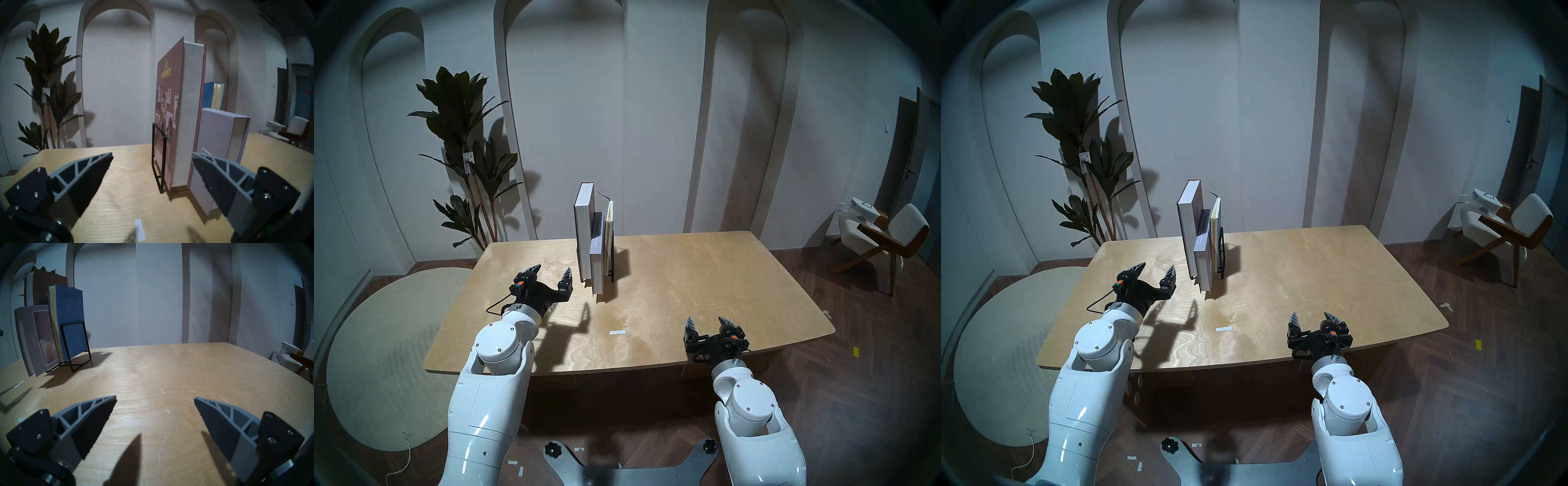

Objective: Stack the books into one stack

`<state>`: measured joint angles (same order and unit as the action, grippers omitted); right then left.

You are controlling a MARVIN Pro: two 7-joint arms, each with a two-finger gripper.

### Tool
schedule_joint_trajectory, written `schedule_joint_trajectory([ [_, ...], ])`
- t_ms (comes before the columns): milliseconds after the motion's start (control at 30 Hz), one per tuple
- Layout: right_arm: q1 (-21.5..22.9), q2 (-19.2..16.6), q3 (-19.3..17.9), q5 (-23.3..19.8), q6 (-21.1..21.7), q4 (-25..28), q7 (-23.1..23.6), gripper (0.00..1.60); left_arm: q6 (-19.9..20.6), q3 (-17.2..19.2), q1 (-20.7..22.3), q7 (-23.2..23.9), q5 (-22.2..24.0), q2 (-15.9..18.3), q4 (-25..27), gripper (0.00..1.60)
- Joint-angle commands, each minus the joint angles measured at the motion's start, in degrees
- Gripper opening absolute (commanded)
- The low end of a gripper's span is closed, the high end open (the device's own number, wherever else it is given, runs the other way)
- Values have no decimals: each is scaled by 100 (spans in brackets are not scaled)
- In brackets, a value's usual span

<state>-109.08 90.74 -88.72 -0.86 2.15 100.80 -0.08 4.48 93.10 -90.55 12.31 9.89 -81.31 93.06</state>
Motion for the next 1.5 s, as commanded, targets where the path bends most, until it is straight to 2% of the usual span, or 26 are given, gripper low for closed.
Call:
schedule_joint_trajectory([
  [0,21,14,10,-12,-26,122,6,160,105,88,634,179,221,95,-33,160],
  [100,20,15,10,-12,-26,124,6,160,273,187,806,295,436,79,-153,160],
  [333,13,16,9,-14,-22,135,8,160,707,255,878,623,868,109,-226,160],
  [433,12,17,8,-14,-21,137,9,160,726,269,916,735,998,92,-305,160],
  [667,15,17,8,-12,-23,131,9,160,770,304,970,819,1183,33,-87,160],
  [800,17,17,8,-11,-25,128,9,160,592,182,1089,819,1024,69,-58,160],
  [867,17,17,8,-12,-24,129,9,160,697,118,1158,815,1008,69,-83,160],
  [1067,15,18,8,-12,-23,132,9,160,682,-59,1266,821,978,-37,-92,160],
  [1133,16,18,7,-11,-24,130,10,160,492,-197,1253,707,747,-56,-24,160],
  [1233,15,18,7,-12,-23,132,10,160,450,-329,1247,547,561,-130,11,160],
  [1333,12,19,7,-12,-21,136,11,160,618,-354,1267,183,440,-286,12,160],
  [1467,11,19,7,-13,-19,139,11,160,677,-387,1329,-41,405,-387,-76,160],
])
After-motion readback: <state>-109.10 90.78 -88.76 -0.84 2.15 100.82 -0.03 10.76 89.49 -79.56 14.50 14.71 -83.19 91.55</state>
